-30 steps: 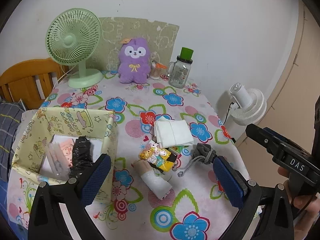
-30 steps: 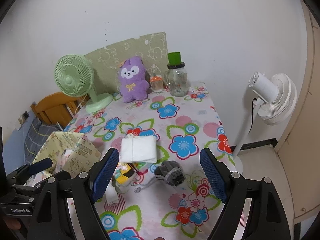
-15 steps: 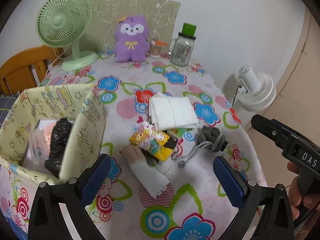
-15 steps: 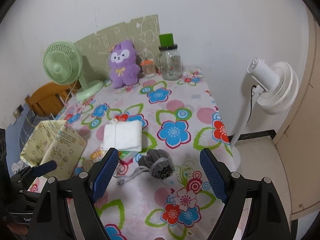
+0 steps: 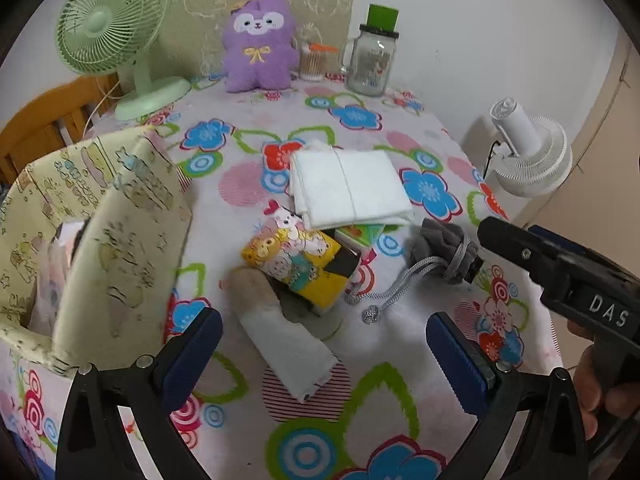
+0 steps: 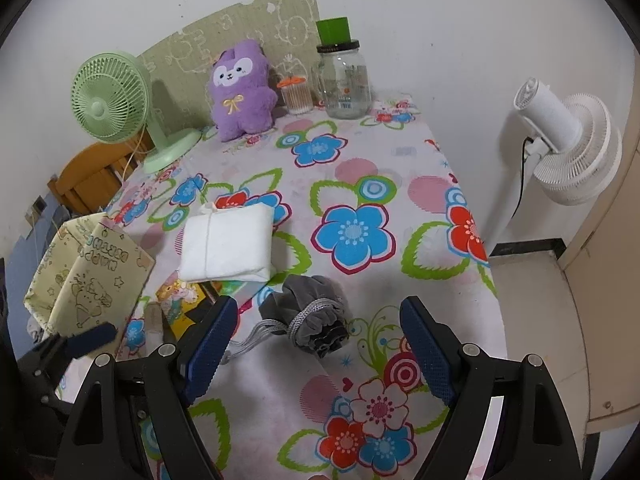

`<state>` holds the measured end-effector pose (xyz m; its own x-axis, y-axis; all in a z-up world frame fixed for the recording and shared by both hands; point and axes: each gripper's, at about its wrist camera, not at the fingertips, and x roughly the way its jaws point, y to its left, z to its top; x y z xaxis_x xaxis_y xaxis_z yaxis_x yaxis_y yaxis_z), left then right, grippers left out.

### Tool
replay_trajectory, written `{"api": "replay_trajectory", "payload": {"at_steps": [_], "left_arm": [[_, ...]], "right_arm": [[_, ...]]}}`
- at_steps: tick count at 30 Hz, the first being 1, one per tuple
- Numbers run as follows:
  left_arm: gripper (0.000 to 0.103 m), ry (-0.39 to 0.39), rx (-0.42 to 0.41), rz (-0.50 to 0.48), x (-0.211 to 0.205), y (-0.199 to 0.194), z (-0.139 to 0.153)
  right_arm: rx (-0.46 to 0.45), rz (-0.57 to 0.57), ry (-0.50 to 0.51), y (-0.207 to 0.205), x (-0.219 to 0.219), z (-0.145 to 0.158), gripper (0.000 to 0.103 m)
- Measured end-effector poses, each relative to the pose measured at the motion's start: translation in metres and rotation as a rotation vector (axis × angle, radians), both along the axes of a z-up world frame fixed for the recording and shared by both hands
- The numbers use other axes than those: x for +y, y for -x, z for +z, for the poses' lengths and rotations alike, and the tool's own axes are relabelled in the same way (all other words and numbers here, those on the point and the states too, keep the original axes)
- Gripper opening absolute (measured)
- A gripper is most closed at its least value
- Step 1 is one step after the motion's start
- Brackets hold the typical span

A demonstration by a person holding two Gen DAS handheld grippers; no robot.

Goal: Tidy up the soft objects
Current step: 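Move both tools back toward the remaining cloth items on the table, then grasp the rolled beige-white cloth with the left tool while the right tool grasps the grey drawstring bundle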

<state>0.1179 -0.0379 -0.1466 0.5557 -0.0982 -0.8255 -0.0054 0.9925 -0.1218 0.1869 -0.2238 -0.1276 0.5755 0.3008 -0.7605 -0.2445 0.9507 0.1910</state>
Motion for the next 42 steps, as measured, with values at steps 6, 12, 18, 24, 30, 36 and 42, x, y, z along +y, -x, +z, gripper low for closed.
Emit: {"api": "replay_trajectory", "payload": {"at_steps": [6, 12, 18, 24, 30, 36, 42], "left_arm": [[0.103, 0.003, 0.047, 0.038, 0.003, -0.01, -0.015], [0.103, 0.014, 0.116, 0.074, 0.009, -0.015, -0.035], [0.103, -0.03, 0.134, 0.07, 0.007, -0.018, -0.045], [0.101, -0.073, 0.121, 0.074, 0.005, -0.021, -0.048], [0.07, -0.093, 0.097, 0.086, 0.01, -0.022, -0.043], [0.034, -0.074, 0.097, 0.088, 0.021, -0.02, -0.037], [0.021, -0.051, 0.098, 0.067, 0.026, -0.014, -0.033]], "right_arm": [[0.021, 0.009, 0.01, -0.008, 0.0, -0.008, 0.085], [0.051, 0.038, 0.014, -0.018, 0.008, -0.021, 0.085], [0.088, 0.054, 0.017, -0.03, 0.014, -0.036, 0.085], [0.126, 0.077, 0.023, -0.039, 0.021, -0.051, 0.085], [0.121, 0.087, 0.019, -0.043, 0.024, -0.058, 0.085], [0.109, 0.097, 0.047, -0.044, 0.032, -0.059, 0.069], [0.106, 0.082, 0.086, -0.039, 0.034, -0.055, 0.052]]}}
